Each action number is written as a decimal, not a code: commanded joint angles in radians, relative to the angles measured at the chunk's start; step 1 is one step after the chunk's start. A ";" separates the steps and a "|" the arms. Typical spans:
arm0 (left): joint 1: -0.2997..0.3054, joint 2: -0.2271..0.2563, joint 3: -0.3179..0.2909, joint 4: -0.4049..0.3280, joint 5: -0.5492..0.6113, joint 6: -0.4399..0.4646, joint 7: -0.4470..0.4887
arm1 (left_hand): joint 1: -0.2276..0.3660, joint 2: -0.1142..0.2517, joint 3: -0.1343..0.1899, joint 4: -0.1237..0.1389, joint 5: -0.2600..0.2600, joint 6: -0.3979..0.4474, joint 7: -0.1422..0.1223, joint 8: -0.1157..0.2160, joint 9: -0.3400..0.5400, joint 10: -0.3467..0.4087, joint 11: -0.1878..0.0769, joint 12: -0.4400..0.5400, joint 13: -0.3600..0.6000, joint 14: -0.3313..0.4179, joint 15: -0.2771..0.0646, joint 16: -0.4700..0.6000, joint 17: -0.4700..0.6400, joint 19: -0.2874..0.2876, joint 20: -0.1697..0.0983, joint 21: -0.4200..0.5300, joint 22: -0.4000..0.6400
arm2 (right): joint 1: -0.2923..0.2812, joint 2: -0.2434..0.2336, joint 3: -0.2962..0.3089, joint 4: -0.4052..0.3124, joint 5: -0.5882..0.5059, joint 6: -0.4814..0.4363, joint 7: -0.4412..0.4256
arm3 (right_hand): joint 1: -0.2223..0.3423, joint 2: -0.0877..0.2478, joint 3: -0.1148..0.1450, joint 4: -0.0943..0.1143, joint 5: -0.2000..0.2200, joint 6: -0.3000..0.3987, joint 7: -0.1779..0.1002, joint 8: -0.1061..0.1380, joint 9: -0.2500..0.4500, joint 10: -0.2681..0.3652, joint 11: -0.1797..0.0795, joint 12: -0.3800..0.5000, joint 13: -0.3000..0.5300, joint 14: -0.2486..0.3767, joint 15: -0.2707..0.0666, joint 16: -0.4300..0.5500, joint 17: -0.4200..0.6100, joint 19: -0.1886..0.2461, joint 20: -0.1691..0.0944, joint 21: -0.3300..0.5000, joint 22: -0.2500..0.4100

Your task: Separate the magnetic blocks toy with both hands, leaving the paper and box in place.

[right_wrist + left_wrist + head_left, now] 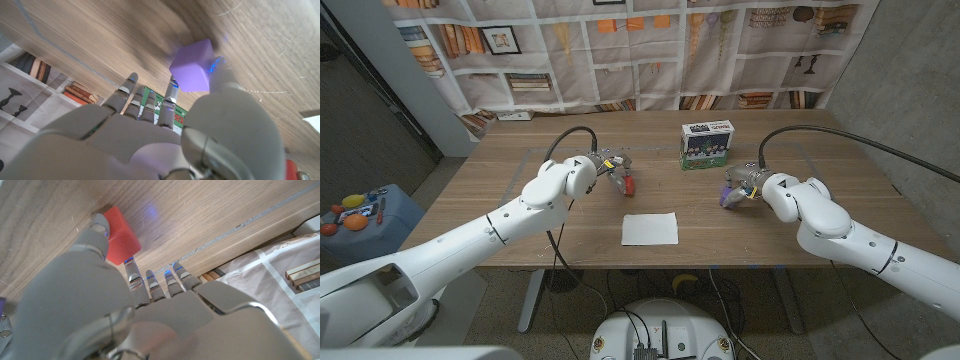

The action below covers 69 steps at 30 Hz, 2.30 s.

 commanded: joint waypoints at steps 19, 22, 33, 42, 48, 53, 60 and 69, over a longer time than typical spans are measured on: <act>0.024 0.014 -0.006 -0.041 0.061 0.022 -0.101 | -0.056 0.017 -0.022 -0.001 -0.003 0.030 0.022 -0.065 0.024 -0.080 0.033 -0.012 0.007 -0.037 0.023 -0.003 0.005 -0.027 0.011 0.002 0.002 | -0.001 0.011 0.005 -0.010 -0.003 0.008 0.043 | -0.028 -0.019 -0.036 0.012 0.011 -0.090 0.000 -0.056 -0.031 -0.051 0.019 -0.013 0.003 -0.016 0.038 -0.013 0.003 -0.016 0.034 -0.009 0.003; 0.024 0.015 -0.007 -0.043 0.064 0.025 -0.119 | -0.057 0.014 -0.024 -0.002 -0.004 0.013 0.020 -0.071 0.025 -0.089 0.035 -0.013 0.007 -0.044 0.024 -0.003 0.005 -0.033 0.013 0.001 0.002 | 0.001 0.014 0.005 -0.011 -0.003 0.004 0.051 | -0.035 -0.023 -0.039 0.014 0.013 -0.108 0.008 -0.064 -0.035 -0.061 0.023 -0.014 0.003 -0.022 0.043 -0.016 0.004 -0.024 0.039 -0.011 0.003; 0.011 0.008 0.010 -0.034 0.107 0.018 -0.179 | -0.064 -0.006 -0.035 -0.004 -0.009 -0.045 0.022 -0.088 0.028 -0.134 0.042 -0.015 0.008 -0.078 0.038 -0.004 0.006 -0.057 0.020 -0.001 0.002 | 0.011 0.011 0.003 -0.016 -0.006 0.009 0.075 | -0.075 -0.047 -0.056 0.020 0.030 -0.230 0.034 -0.117 -0.056 -0.114 0.037 -0.019 0.005 -0.049 0.066 -0.034 0.005 -0.056 0.054 -0.014 0.003; 0.003 -0.007 0.017 -0.022 0.142 0.016 -0.212 | -0.068 -0.027 -0.045 -0.005 -0.015 -0.114 0.036 -0.108 0.031 -0.165 0.051 -0.014 0.008 -0.096 0.041 -0.002 0.006 -0.068 0.019 0.001 0.002 | 0.057 0.018 -0.058 0.001 -0.136 -0.021 0.186 | -0.114 -0.064 -0.069 0.028 0.057 -0.333 0.059 -0.165 -0.071 -0.163 0.054 -0.020 0.007 -0.074 0.085 -0.048 0.007 -0.080 0.069 -0.013 0.003; -0.004 -0.017 0.018 -0.013 0.152 0.006 -0.230 | -0.063 -0.038 -0.048 -0.007 -0.017 -0.166 0.041 -0.123 0.034 -0.179 0.050 -0.011 0.009 -0.106 0.044 -0.001 0.006 -0.078 0.022 0.001 0.002 | 0.051 0.020 -0.032 0.004 -0.107 0.013 0.194 | -0.178 -0.082 -0.094 0.046 0.089 -0.417 0.071 -0.210 -0.083 -0.215 0.076 -0.020 0.010 -0.101 0.108 -0.059 0.012 -0.109 0.091 -0.015 0.003; -0.008 -0.020 0.019 -0.013 0.162 0.001 -0.249 | -0.060 -0.055 -0.054 -0.007 -0.021 -0.225 0.059 -0.140 0.035 -0.205 0.064 -0.012 0.010 -0.123 0.050 -0.002 0.007 -0.088 0.024 0.002 0.002 | 0.045 0.017 -0.017 0.007 -0.089 0.034 0.191 | -0.220 -0.092 -0.113 0.059 0.110 -0.462 0.081 -0.236 -0.089 -0.242 0.084 -0.018 0.011 -0.124 0.122 -0.067 0.015 -0.126 0.098 -0.015 0.003; -0.016 -0.015 0.015 -0.028 0.170 -0.007 -0.298 | -0.065 -0.075 -0.065 0.000 -0.018 -0.370 0.096 -0.186 0.032 -0.266 0.099 -0.014 0.011 -0.171 0.068 -0.004 0.007 -0.121 0.029 -0.001 0.002 | 0.033 0.003 0.005 0.010 -0.058 0.073 0.161 | -0.284 -0.110 -0.148 0.076 0.142 -0.543 0.109 -0.284 -0.098 -0.290 0.107 -0.015 0.012 -0.149 0.140 -0.073 0.019 -0.153 0.112 -0.014 0.003; -0.008 -0.006 -0.015 -0.063 0.156 0.017 -0.346 | -0.117 -0.079 -0.085 0.018 -0.014 -0.555 0.119 -0.249 0.018 -0.390 0.144 -0.013 0.011 -0.273 0.107 -0.006 0.008 -0.214 0.058 -0.007 0.002 | 0.020 -0.026 0.043 0.017 0.035 0.143 0.120 | -0.374 -0.125 -0.206 0.106 0.157 -0.640 0.162 -0.350 -0.109 -0.334 0.123 -0.011 0.013 -0.177 0.148 -0.078 0.022 -0.182 0.120 -0.015 0.003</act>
